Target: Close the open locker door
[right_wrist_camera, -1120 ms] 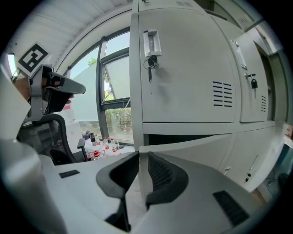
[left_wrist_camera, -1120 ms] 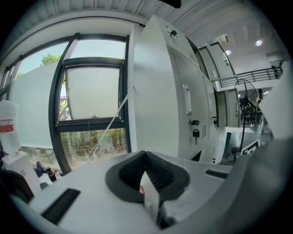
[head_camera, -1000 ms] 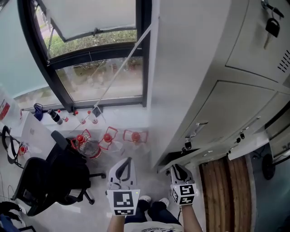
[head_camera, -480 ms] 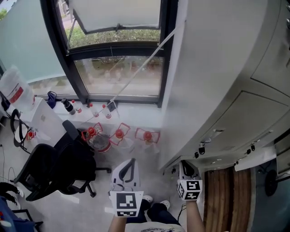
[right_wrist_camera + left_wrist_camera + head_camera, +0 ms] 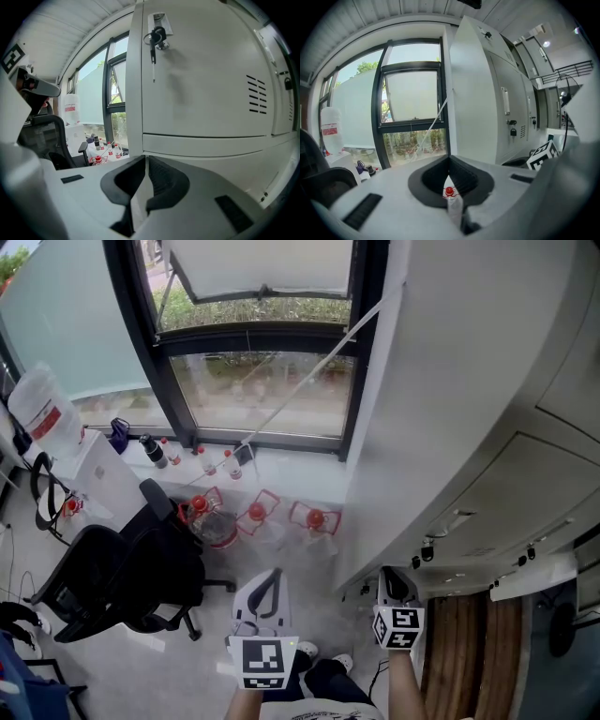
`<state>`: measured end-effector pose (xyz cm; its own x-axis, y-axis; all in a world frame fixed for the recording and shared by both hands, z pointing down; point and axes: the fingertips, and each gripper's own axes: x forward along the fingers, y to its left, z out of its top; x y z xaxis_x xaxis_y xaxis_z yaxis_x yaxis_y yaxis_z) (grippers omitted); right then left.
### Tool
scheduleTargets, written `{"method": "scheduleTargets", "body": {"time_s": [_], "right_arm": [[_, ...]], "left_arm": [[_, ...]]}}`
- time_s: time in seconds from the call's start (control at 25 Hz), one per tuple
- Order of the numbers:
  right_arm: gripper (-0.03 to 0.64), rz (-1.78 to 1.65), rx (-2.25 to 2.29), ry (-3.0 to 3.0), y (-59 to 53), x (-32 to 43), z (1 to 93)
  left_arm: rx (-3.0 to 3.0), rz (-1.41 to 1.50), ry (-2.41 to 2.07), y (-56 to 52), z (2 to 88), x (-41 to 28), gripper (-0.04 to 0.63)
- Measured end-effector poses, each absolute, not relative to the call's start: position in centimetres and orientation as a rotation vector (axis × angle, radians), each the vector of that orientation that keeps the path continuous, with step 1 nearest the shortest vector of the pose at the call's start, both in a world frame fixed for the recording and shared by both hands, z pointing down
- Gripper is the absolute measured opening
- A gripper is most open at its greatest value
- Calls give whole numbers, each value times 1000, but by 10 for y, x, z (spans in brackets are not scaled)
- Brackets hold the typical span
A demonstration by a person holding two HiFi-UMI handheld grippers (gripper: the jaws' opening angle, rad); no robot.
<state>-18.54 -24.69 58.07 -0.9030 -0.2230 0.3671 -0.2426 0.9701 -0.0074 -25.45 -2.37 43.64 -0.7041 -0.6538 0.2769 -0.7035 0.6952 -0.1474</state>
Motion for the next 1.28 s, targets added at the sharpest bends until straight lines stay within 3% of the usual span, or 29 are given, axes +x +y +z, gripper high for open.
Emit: {"method": "scheduleTargets", "body": {"time_s": [0.68,1.16,1.28], "right_arm": [[37,65,404,-2761,-258,-176,569],[40,29,854,-2812,-315,-67,489],[99,42,990,-2820,-330,-27,464]], "left_arm": [[1185,389,-2684,-40,428,-242,2],[1614,394,-2552,-140,413,-193,2],[1755,389,-2493,-173,405,-170,2]]}}
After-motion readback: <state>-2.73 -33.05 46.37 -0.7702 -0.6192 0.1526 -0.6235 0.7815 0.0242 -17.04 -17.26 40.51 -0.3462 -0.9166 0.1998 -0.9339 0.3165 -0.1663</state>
